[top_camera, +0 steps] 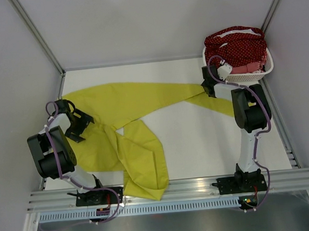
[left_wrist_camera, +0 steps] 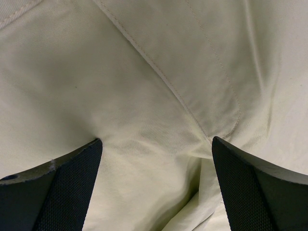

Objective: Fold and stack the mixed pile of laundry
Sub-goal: Flatten out the trousers at the center of the board.

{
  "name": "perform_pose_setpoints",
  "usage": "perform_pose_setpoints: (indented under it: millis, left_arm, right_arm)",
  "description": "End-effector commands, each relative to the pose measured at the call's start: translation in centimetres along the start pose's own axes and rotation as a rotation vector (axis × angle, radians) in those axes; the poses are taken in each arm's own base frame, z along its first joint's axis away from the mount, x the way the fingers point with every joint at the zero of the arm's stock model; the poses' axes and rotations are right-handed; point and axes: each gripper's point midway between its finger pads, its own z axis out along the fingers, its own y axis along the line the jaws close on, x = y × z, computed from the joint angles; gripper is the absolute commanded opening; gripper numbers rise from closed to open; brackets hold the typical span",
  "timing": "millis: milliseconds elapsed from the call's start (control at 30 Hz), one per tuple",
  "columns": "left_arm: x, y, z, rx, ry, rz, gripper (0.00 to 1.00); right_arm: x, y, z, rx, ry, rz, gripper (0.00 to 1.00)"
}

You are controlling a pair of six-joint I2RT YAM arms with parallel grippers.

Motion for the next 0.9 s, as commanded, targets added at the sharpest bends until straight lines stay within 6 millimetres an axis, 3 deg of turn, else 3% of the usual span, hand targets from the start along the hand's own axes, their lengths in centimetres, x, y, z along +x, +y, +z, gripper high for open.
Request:
perform_pose_setpoints:
  millis: [0,33,67,100,167,200,267,300,367,400,500,567,600,633,700,733,800,833,867]
  left_arm:
    - [2.2,0.8,2.2,-0.003,0.075,0.016,1.00]
    - [2.3,0.8,2.2,-0.002,0.076,0.016,1.00]
    - [2.3,0.9,2.2,-0.004,0.079,0.016,0.99]
    - [2.2,0.8,2.2,-0.002,0.076,0.016,0.99]
    - [2.3,0.8,2.3,0.000,0.080,0.013,1.00]
    - [2.3,0.8,2.3,0.000,0.080,0.013,1.00]
    - [2.4,0.7,2.2,0.006,0.084,0.011,1.00]
    - [2.3,0.6,2.2,0.009,0.081,0.010,1.00]
    - [2.4,0.6,2.1,0.015,0.083,0.010,1.00]
    - [2.5,0.6,2.0,0.018,0.084,0.010,0.99]
    - [2.5,0.4,1.8,0.028,0.076,0.009,1.00]
    - [2.4,0.4,1.7,0.033,0.075,0.009,1.00]
    - [2.5,0.5,1.7,0.030,0.076,0.011,1.00]
    - [2.5,0.5,1.6,0.031,0.073,0.011,1.00]
    - [2.5,0.4,1.5,0.034,0.071,0.013,1.00]
    - [2.4,0.3,1.4,0.038,0.071,0.015,1.00]
    - [2.4,0.3,1.4,0.040,0.068,0.015,1.00]
    - [2.3,0.3,1.2,0.040,0.061,0.017,1.00]
    - [2.3,0.3,1.2,0.040,0.062,0.017,1.00]
  right_arm:
    - [-3.2,1.0,0.7,0.004,-0.089,0.076,0.40]
    - [-3.6,1.1,0.6,-0.010,-0.087,0.071,0.32]
    - [-4.0,1.2,0.4,-0.023,-0.093,0.034,0.13]
    - [-4.3,1.6,0.1,-0.048,-0.093,0.015,0.01]
    - [-5.6,2.6,-1.9,-0.117,-0.103,-0.021,0.00]
    - [-7.6,3.7,-3.8,-0.161,-0.138,-0.021,0.00]
    - [-9.8,4.3,-6.3,-0.181,-0.203,-0.108,0.00]
    - [-11.9,5.7,-9.3,-0.225,-0.260,-0.132,0.00]
    - [-14.2,7.3,-12.4,-0.271,-0.333,-0.175,0.01]
    - [-15.9,8.2,-15.2,-0.311,-0.384,-0.215,0.00]
    - [-18.9,8.6,-20.2,-0.367,-0.482,-0.244,0.00]
    - [-17.6,7.6,-21.0,-0.377,-0.462,-0.272,0.01]
    - [-17.5,7.0,-22.3,-0.402,-0.464,-0.261,0.00]
    - [-14.5,5.0,-21.0,-0.372,-0.397,-0.288,0.00]
    - [-12.0,2.6,-21.0,-0.354,-0.338,-0.261,0.01]
    - [-7.9,-0.3,-19.4,-0.295,-0.229,-0.255,0.03]
    - [-3.3,-2.4,-19.1,-0.305,-0.091,-0.241,0.08]
    - [1.1,-4.7,-18.6,-0.281,0.042,-0.230,0.17]
    - [3.2,-5.7,-18.7,-0.281,0.110,-0.242,0.20]
